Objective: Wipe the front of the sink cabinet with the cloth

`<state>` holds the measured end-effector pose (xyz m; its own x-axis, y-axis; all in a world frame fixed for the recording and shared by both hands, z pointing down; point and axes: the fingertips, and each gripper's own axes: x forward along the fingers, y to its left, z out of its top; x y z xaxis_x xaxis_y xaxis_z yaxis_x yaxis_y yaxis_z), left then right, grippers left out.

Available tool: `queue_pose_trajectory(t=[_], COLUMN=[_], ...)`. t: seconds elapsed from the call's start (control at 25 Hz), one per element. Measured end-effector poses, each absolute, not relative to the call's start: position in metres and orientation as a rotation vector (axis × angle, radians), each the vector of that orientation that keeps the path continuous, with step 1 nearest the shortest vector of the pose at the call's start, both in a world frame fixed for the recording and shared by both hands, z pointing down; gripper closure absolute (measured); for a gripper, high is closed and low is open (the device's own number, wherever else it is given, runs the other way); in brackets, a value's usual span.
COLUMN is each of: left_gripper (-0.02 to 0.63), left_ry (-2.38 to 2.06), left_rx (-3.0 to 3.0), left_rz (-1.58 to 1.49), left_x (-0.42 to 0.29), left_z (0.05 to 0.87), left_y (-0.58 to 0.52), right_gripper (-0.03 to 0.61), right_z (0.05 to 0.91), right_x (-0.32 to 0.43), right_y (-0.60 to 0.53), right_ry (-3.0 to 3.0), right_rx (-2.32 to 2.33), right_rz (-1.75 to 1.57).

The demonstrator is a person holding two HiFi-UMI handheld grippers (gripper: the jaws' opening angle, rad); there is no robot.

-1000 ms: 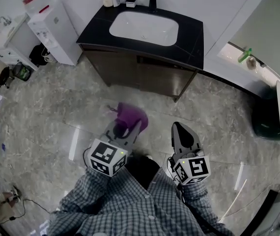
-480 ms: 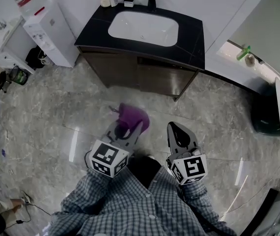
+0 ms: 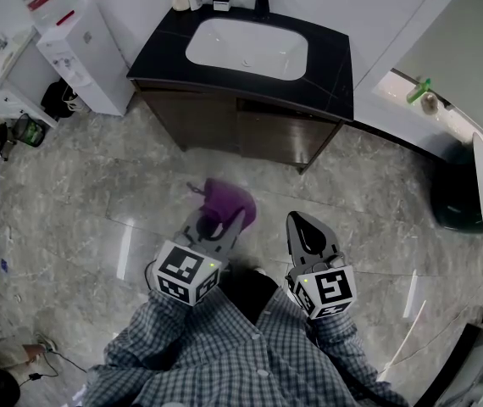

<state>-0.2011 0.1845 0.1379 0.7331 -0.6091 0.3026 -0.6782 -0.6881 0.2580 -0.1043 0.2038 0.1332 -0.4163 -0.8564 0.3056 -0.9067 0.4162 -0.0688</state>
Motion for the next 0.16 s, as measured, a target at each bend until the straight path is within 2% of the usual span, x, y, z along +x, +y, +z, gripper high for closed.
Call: queue_pose_trajectory(t=[0.16], left_gripper=[0.545], left_ry=[-0.993], left_rx=[2.594], left_rz=[0.293], left_x=[-0.2009], left_z=[0.1411], left_y=[0.1846], right_gripper=[0.56], right_z=[0.1351], right_x=[-0.1038], right_y=[0.2027], right_ry=[-2.444], right_rx=[1.553], right_rz=[0.321])
